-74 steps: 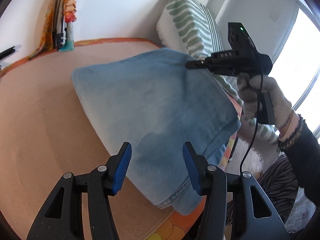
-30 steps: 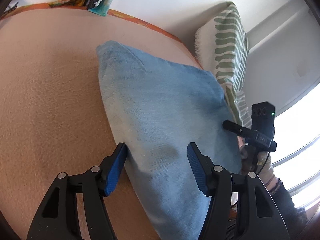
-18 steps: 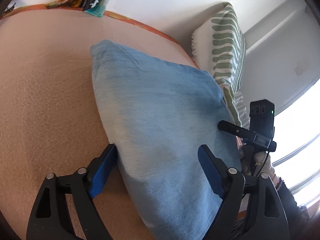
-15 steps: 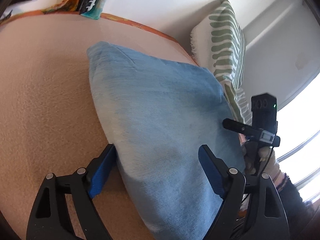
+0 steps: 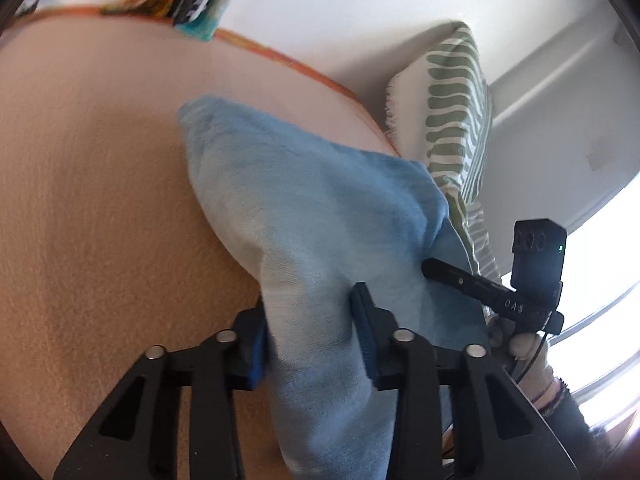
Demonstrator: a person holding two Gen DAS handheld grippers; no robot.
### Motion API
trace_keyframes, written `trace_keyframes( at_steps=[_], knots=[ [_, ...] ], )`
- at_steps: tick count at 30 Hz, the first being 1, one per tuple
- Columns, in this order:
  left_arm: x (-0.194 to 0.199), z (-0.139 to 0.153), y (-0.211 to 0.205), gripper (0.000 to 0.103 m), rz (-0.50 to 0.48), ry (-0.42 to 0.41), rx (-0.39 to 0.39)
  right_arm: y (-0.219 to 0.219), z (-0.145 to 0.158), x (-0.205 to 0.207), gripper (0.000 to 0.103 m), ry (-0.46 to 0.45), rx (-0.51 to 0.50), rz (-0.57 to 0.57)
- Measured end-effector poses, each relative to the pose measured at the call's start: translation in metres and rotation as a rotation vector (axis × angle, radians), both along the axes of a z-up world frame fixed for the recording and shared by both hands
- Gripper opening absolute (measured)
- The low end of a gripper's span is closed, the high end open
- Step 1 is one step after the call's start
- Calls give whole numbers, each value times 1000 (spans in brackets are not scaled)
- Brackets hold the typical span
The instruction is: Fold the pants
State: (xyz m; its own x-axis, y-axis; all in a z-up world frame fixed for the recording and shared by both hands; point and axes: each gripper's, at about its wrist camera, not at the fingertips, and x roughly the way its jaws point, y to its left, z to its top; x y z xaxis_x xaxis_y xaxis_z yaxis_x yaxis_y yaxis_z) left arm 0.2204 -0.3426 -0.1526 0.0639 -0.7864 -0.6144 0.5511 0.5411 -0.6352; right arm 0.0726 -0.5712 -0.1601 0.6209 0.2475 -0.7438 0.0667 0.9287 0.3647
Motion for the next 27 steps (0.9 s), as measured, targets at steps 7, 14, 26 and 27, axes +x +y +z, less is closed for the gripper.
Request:
trace_keyframes(
  at_steps=[7,14,26,27],
  knots=[
    [-8,25,-1,20,-26,-79,-38,18,36,-10,21,-79,-76,-6],
    [-2,60,1,19,-27,-160,-87,39,83,-13,19,-199,-139,5],
    [56,117,-32,19,-44,-269,-81,19,123,34,18,-292,-143,-47],
    [62,122,-39,19,-46,-276,-78,13,126,40,18,-297,-141,-54]
  ],
)
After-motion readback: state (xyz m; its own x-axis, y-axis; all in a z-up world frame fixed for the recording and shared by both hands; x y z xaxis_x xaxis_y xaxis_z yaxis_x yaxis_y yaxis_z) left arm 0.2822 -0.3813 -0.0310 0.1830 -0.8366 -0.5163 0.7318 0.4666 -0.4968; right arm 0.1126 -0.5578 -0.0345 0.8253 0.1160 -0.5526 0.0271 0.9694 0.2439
